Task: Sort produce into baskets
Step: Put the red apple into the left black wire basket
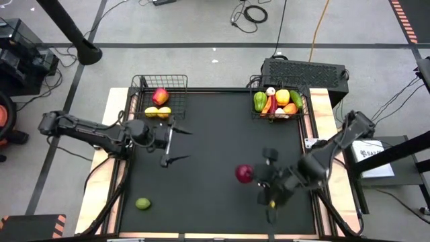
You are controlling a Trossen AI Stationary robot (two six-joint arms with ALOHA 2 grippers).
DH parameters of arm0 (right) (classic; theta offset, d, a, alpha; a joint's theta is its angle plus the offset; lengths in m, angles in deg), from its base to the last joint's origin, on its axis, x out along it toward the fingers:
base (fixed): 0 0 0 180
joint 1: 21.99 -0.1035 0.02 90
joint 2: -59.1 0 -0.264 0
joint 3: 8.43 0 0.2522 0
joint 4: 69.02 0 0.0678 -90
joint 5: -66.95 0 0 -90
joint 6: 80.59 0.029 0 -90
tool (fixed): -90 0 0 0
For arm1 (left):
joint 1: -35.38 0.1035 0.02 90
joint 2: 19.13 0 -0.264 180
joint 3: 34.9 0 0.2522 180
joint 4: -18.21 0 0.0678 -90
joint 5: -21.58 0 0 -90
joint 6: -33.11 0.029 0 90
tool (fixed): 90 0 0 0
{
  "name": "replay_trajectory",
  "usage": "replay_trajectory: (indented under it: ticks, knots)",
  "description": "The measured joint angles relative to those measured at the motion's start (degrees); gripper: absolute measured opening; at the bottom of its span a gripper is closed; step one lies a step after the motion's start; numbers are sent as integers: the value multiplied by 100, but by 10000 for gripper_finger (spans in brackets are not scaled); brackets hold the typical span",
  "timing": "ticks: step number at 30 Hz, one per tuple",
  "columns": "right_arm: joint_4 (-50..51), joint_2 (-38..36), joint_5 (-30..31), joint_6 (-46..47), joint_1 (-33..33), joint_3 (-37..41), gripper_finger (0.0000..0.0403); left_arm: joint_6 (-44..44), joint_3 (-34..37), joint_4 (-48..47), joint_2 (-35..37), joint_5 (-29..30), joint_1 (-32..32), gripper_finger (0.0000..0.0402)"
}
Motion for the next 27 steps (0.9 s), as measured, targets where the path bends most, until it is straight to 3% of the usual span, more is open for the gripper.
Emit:
replay_trajectory:
  ticks: [5,10,16,27]
  knots:
    - [-1089,-143,-287,-1917,855,-2,0,-101,0,110,-342,272,-99,400]
    - [-1699,-123,-816,-3068,1681,-2,0,-142,-1,282,-725,326,-99,400]
    - [-2083,-42,-1594,-3683,2314,-2,0,-94,-2,290,-993,901,20,400]
    - [-2716,240,-2200,-4235,2753,-7,0,-144,-4,1021,-1527,337,139,400]
